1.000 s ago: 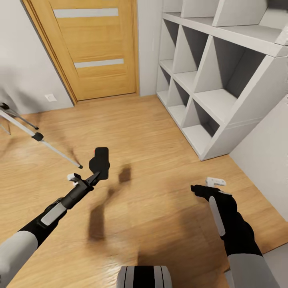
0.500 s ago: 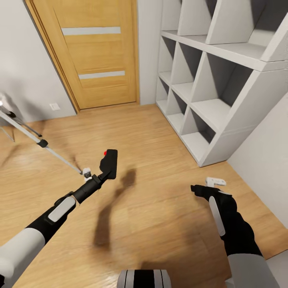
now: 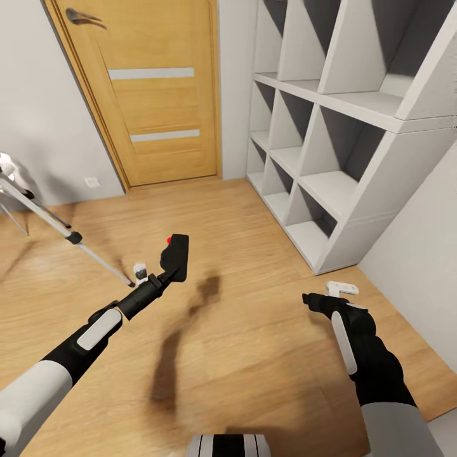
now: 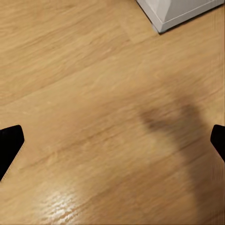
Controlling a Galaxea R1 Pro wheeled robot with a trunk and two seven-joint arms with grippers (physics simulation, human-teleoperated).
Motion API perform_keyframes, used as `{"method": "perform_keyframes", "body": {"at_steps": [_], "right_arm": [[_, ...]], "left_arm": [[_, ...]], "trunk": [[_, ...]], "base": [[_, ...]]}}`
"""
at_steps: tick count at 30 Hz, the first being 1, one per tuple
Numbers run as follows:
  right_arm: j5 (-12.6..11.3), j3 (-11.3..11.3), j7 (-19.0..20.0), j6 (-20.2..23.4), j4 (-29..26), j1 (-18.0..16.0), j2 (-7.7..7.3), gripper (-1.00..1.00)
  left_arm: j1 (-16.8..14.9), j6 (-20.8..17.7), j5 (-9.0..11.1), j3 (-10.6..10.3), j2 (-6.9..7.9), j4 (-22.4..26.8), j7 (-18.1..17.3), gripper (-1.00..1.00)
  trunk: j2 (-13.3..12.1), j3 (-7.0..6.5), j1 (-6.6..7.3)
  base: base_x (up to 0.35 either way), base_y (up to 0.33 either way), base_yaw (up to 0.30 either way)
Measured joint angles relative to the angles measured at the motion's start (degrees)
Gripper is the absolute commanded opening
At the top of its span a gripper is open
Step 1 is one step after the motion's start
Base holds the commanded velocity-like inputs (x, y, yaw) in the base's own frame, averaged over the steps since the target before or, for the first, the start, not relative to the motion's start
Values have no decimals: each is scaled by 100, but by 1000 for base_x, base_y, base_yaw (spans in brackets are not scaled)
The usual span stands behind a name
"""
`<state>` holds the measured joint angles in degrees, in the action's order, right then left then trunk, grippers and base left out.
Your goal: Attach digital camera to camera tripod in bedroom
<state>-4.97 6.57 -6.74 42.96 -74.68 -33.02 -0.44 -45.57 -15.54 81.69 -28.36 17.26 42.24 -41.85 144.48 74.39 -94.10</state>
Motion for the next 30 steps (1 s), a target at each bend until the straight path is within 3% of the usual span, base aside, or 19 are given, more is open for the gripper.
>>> {"method": "perform_keyframes", "body": {"at_steps": [30], "right_arm": [[3,-1,0,28,-5,0,-5,100]], "left_arm": [[0,-19,38,4,35,-47,-111,-100]], "trunk": [[-40,-665,77]], "base": [[0,0,0]]}}
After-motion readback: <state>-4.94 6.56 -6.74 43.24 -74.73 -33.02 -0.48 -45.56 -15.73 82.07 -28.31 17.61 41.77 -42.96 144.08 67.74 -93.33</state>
